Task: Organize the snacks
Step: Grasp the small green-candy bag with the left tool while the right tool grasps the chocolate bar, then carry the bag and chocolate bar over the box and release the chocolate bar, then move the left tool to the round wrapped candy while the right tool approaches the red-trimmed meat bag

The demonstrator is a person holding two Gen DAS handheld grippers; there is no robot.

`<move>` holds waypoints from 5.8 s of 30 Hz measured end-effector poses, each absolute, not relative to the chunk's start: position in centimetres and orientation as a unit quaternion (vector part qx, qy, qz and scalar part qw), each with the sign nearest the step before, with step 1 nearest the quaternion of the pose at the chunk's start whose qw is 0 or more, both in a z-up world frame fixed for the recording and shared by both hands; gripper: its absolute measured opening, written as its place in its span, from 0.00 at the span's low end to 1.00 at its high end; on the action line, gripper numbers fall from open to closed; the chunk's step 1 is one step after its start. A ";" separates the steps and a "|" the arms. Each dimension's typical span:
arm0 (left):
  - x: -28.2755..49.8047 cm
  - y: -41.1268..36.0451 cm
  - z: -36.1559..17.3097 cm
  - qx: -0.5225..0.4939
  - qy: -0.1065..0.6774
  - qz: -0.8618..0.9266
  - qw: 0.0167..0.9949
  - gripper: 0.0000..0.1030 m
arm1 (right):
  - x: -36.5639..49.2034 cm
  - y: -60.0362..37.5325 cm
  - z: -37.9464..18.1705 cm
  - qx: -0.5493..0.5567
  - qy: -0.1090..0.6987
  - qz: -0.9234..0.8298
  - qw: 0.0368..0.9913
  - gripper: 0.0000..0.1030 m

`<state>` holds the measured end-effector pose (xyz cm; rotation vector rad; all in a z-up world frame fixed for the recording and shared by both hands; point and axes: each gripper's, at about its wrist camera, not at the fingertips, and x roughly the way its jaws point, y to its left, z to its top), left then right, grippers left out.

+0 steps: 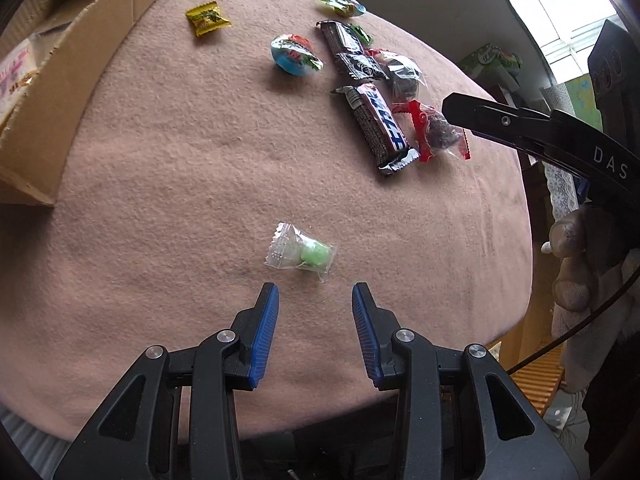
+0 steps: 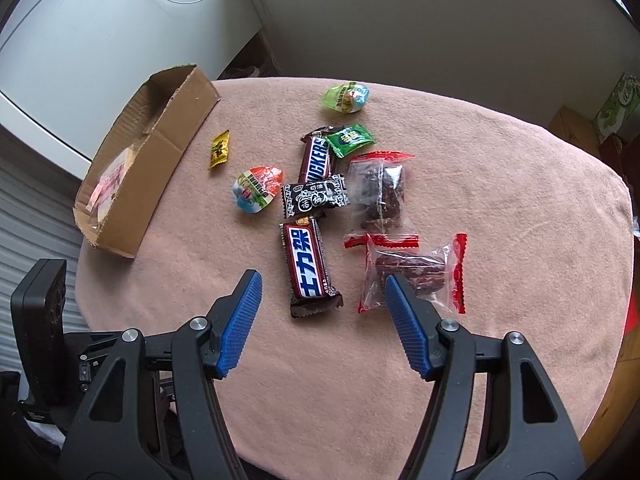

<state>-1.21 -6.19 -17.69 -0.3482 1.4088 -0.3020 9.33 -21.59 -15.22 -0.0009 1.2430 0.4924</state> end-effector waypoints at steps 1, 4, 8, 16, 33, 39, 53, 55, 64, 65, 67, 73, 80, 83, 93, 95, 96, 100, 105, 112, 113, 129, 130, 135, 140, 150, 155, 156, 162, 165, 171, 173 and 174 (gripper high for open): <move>-1.2 -6.3 -18.0 -0.160 0.642 -0.134 0.738 0.35 | 9.4 -21.4 -15.4 -0.002 0.578 0.236 0.781 0.65; -0.7 -6.8 -18.3 -0.162 0.635 -0.120 0.745 0.35 | 9.5 -20.8 -15.9 -0.014 0.580 0.253 0.774 0.65; 0.1 -7.6 -18.0 -0.141 0.617 -0.097 0.768 0.35 | 10.0 -20.2 -16.7 -0.030 0.581 0.267 0.768 0.65; 0.6 -9.7 -17.8 -0.069 0.595 -0.071 0.797 0.28 | 11.0 -18.7 -18.7 -0.046 0.596 0.274 0.754 0.57; 0.3 -8.0 -17.5 -0.085 0.581 -0.074 0.806 0.16 | 10.5 -17.4 -20.4 -0.082 0.606 0.256 0.748 0.29; 0.3 -7.1 -16.8 -0.095 0.579 -0.074 0.807 0.16 | 9.4 -18.3 -19.4 -0.067 0.605 0.252 0.752 0.29; -0.1 -4.2 -13.5 -0.110 0.559 -0.078 0.818 0.16 | 8.9 -17.9 -15.8 -0.041 0.589 0.245 0.769 0.29; -0.1 -3.6 -12.9 -0.114 0.554 -0.076 0.821 0.16 | 8.8 -17.5 -15.0 -0.042 0.584 0.247 0.773 0.29; 0.9 0.5 -10.6 -0.131 0.531 -0.055 0.835 0.16 | 10.1 -13.4 -11.4 -0.049 0.553 0.272 0.786 0.29; 1.1 1.0 -10.3 -0.133 0.528 -0.052 0.837 0.16 | 10.3 -12.8 -11.2 -0.052 0.550 0.277 0.786 0.29; 1.4 2.2 -9.8 -0.136 0.520 -0.041 0.842 0.16 | 10.7 -11.7 -10.6 -0.057 0.544 0.285 0.787 0.29; 2.7 5.3 -8.9 -0.140 0.505 -0.010 0.852 0.16 | 12.3 -8.0 -9.8 -0.073 0.530 0.310 0.786 0.29; 4.5 9.0 -8.7 -0.158 0.493 0.027 0.855 0.16 | 14.2 -4.4 -9.4 -0.100 0.522 0.326 0.781 0.29; 5.4 10.0 -9.0 -0.163 0.494 0.034 0.854 0.16 | 15.0 -3.2 -9.4 -0.105 0.520 0.330 0.780 0.29; 8.7 13.3 -9.8 -0.170 0.496 0.063 0.849 0.16 | 17.8 0.3 -10.3 -0.116 0.525 0.342 0.770 0.29; 9.2 13.7 -9.8 -0.171 0.496 0.068 0.849 0.16 | 18.3 1.2 -10.5 -0.118 0.526 0.345 0.768 0.29; 9.5 13.8 -9.8 -0.169 0.496 0.069 0.849 0.16 | 18.5 1.7 -10.6 -0.120 0.526 0.347 0.767 0.29; 10.4 14.0 -10.4 -0.164 0.501 0.071 0.846 0.16 | 18.9 3.5 -11.4 -0.130 0.528 0.350 0.763 0.29; 11.0 14.1 -10.9 -0.164 0.509 0.070 0.842 0.16 | 19.4 4.5 -12.1 -0.129 0.534 0.351 0.758 0.29; 11.8 14.5 -11.0 -0.171 0.515 0.070 0.837 0.19 | 19.2 4.6 -11.8 -0.133 0.524 0.350 0.765 0.43; 11.9 14.5 -11.0 -0.170 0.516 0.070 0.837 0.22 | 19.2 4.4 -11.6 -0.132 0.522 0.351 0.766 0.51; 10.6 13.0 -9.4 -0.169 0.500 0.058 0.847 0.25 | 18.4 -2.4 -8.7 -0.079 0.513 0.322 0.791 0.53; 10.5 12.7 -9.2 -0.169 0.498 0.055 0.849 0.25 | 18.3 -3.2 -8.5 -0.075 0.514 0.318 0.793 0.53; 9.5 11.0 -8.3 -0.168 0.492 0.035 0.853 0.25 | 17.5 -7.4 -8.0 -0.053 0.516 0.291 0.804 0.53; 8.7 9.0 -8.0 -0.164 0.492 0.012 0.855 0.25 | 16.9 -12.8 -8.2 -0.021 0.526 0.252 0.812 0.53; 8.5 3.6 -8.8 -0.137 0.514 -0.047 0.845 0.25 | 14.1 -24.1 -10.6 0.030 0.548 0.156 0.821 0.76; 8.5 0.3 -9.3 -0.104 0.525 -0.084 0.841 0.34 | 12.5 -27.6 -12.9 0.037 0.566 0.121 0.815 0.76; 8.5 -0.4 -9.4 -0.097 0.527 -0.092 0.839 0.37 | 12.2 -28.0 -13.4 0.042 0.570 0.118 0.812 0.76; 8.8 -3.7 -11.0 -0.067 0.545 -0.125 0.826 0.39 | 10.7 -29.6 -16.0 0.102 0.596 0.103 0.790 0.77; 9.0 -4.8 -12.0 -0.054 0.555 -0.135 0.819 0.39 | 10.3 -30.1 -17.2 0.137 0.603 0.091 0.781 0.77; 9.9 -6.6 -13.7 -0.033 0.569 -0.148 0.808 0.39 | 10.4 -29.2 -19.0 0.165 0.622 0.086 0.761 0.77; 10.2 -7.1 -14.3 -0.022 0.574 -0.152 0.804 0.39 | 10.6 -29.0 -19.5 0.179 0.624 0.081 0.756 0.77; 10.4 -7.3 -14.6 -0.018 0.576 -0.152 0.803 0.39 | 10.8 -29.0 -19.6 0.189 0.624 0.077 0.754 0.77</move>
